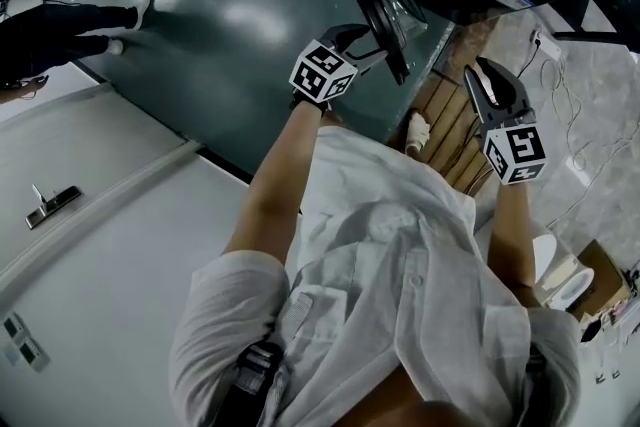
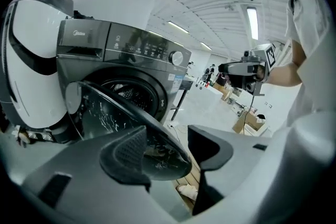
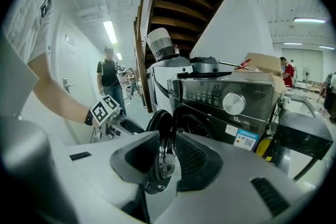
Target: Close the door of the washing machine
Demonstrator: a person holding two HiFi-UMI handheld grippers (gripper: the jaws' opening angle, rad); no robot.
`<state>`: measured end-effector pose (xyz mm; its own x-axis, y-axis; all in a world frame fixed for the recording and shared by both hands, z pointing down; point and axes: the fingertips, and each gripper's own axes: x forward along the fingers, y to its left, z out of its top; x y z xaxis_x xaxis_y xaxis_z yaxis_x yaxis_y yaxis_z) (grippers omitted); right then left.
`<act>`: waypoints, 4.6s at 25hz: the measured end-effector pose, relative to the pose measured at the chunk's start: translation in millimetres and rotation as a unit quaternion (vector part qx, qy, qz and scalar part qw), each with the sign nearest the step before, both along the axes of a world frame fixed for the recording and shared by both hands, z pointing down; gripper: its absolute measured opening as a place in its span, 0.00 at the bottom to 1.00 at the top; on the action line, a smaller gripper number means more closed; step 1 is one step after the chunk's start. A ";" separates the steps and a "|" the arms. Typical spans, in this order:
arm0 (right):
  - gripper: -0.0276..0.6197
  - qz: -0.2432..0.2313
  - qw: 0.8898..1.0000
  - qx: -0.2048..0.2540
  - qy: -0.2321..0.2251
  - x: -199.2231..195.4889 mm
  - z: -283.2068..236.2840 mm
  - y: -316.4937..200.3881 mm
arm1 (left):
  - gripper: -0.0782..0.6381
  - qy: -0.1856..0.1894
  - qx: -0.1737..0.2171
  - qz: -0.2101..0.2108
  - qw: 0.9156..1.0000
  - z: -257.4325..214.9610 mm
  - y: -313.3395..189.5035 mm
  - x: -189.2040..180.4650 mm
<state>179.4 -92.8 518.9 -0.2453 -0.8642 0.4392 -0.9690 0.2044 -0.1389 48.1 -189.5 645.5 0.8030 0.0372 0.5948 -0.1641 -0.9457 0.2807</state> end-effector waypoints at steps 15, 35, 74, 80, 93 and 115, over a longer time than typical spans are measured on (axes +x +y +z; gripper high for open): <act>0.22 0.063 0.998 -0.015 -0.006 53.1 16.9 45.4 | 0.42 0.006 0.026 0.041 0.999 3.0 -8.5 94.4; 0.22 0.112 0.993 -0.019 -0.014 102.6 33.4 72.1 | 0.36 0.007 0.051 -0.005 0.999 7.8 -42.1 177.3; 0.22 0.103 0.994 -0.025 -0.004 134.3 40.2 53.3 | 0.12 -0.057 0.106 -0.151 0.981 18.8 -87.5 211.1; 0.22 0.110 0.994 -0.027 0.002 135.1 35.9 69.9 | 0.12 -0.047 0.096 -0.147 0.983 19.1 -85.7 211.0; 0.22 0.112 0.994 -0.012 0.011 113.7 9.3 92.5 | 0.13 -0.016 0.099 -0.133 0.986 -19.1 -65.7 186.9; 0.20 0.087 0.994 0.072 -0.006 100.1 -76.8 89.3 | 0.13 0.111 0.213 -0.204 0.949 -223.1 -2.2 21.0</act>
<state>279.5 -3.5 442.1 -0.0914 -0.9479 0.3052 -0.9898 0.0528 -0.1324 69.1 -191.7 422.4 0.8064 -0.5092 0.3007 -0.5221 -0.8518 -0.0423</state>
